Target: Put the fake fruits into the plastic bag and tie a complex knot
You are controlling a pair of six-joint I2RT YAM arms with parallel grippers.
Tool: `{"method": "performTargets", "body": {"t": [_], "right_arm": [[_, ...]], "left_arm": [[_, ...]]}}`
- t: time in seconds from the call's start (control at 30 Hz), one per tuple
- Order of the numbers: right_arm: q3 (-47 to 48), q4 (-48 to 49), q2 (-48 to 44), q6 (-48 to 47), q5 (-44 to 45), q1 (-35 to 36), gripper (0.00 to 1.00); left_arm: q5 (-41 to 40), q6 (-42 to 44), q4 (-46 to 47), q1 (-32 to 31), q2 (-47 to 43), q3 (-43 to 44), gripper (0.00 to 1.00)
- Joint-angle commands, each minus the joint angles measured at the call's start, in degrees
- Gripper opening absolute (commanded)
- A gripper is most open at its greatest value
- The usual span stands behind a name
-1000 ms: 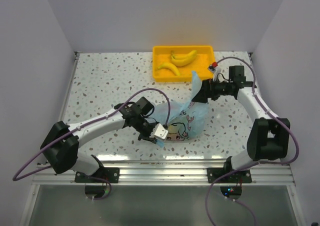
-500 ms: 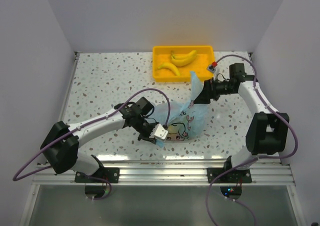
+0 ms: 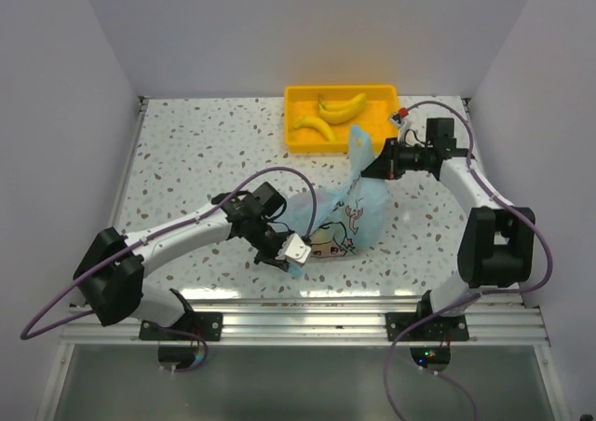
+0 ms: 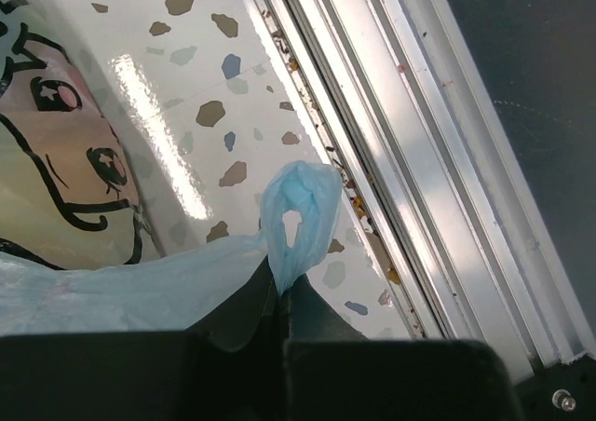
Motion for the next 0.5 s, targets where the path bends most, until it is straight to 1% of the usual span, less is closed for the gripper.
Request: {"method": "performTargets", "body": {"t": [0.0, 0.03, 0.07, 0.17, 0.2, 0.27, 0.3, 0.33, 0.37, 0.4, 0.43, 0.47], "right_arm": [[0.8, 3.0, -6.8, 1.8, 5.2, 3.3, 0.0], [0.3, 2.3, -8.0, -1.5, 6.7, 4.2, 0.0], [-0.1, 1.0, -9.4, -2.8, 9.8, 6.6, 0.0], [-2.3, 0.5, -13.9, -5.9, 14.9, 11.7, 0.0], [-2.9, 0.5, -14.5, -6.0, 15.5, 12.7, 0.0], [-3.0, 0.5, -15.4, -5.6, 16.5, 15.2, 0.0], [-3.2, 0.5, -15.4, -5.4, 16.9, 15.7, 0.0], [-3.1, 0.3, -15.4, -5.4, 16.6, 16.2, 0.0], [-3.1, -0.3, -15.4, -5.5, 16.5, 17.1, 0.0], [-2.7, -0.9, -15.5, -5.9, 16.5, 17.6, 0.0], [-2.6, -1.5, -15.6, -6.4, 16.3, 18.0, 0.0], [-2.6, -2.4, -15.7, -6.6, 16.2, 18.7, 0.0]], "left_arm": [[2.7, 2.1, -2.5, -1.1, -2.8, 3.2, 0.0], [3.1, 1.4, -1.7, -1.1, -2.9, 5.5, 0.0], [4.0, 0.5, -1.1, -1.1, -2.9, 7.0, 0.0], [7.8, -5.7, 2.9, -1.1, -2.2, 12.8, 0.0], [8.8, -10.1, 4.5, -1.1, -2.0, 14.0, 0.0], [11.3, -15.1, 10.4, -1.1, -1.8, 16.5, 0.0], [11.8, -20.8, 13.0, -1.1, -1.8, 16.8, 0.0], [12.0, -23.5, 18.7, -1.1, -2.0, 17.1, 0.0], [11.7, -26.4, 21.9, -1.0, -2.5, 17.0, 0.0], [11.3, -32.2, 25.1, -0.8, -2.8, 16.8, 0.0], [11.0, -35.5, 32.4, -0.5, -3.1, 15.8, 0.0], [9.9, -38.7, 36.1, 0.4, -3.6, 15.2, 0.0]]}}
